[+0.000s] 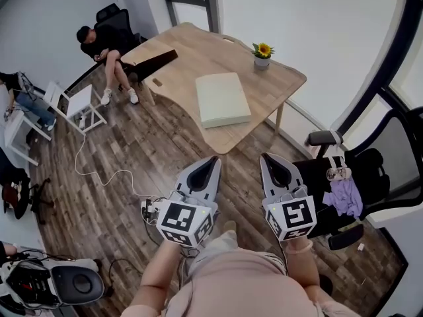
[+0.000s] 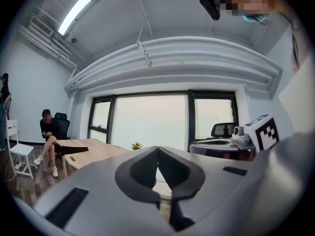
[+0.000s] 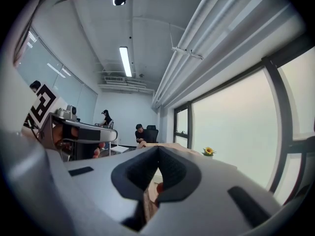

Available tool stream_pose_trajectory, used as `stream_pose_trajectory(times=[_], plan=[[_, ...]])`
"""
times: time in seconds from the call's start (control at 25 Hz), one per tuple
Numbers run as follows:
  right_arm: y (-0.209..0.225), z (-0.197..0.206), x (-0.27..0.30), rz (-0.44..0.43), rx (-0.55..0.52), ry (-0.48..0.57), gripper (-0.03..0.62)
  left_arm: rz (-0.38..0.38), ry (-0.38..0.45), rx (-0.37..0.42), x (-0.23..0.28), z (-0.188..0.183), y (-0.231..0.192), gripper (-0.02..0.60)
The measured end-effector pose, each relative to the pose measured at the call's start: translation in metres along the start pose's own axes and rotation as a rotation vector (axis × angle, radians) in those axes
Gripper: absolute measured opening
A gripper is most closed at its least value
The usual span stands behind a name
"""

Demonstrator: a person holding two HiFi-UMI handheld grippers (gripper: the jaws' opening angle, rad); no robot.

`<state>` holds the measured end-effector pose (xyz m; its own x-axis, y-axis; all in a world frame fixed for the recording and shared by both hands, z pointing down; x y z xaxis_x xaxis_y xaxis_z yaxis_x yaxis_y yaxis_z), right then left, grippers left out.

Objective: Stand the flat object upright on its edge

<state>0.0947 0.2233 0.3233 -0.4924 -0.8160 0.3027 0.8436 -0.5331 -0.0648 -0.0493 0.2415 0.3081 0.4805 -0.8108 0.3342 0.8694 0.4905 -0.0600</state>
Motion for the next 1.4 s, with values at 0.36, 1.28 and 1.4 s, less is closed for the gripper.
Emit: stream_pose_trajectory(times=[0.36,1.28,1.4], plan=[[0.004,-0.016,0.061,-0.014,0.025,-0.009,0.000,0.018,-0.015,0.001,0.032,-0.007,-0.053,0.009],[0.035,-0.021,0.156,0.001,0.030,-0.074,0.000,0.028,-0.048,-0.032,0.101,-0.012,-0.126,0.009],[0.045,-0.020,0.167,0.002,0.035,-0.069,0.000,0.022,-0.055,-0.032,0.114,-0.012,-0.130,0.009]])
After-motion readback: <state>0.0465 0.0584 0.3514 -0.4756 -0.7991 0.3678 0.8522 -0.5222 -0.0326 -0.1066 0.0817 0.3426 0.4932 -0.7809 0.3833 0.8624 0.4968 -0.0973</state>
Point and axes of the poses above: the fingertips, and each gripper's own axes: x forward along the fingers, y to its right, z out of its underside, the point moved 4 cm from there along -x, backward along the fingers, and after that the axes turned 14 degrees about -y, right-handed, at the moved point
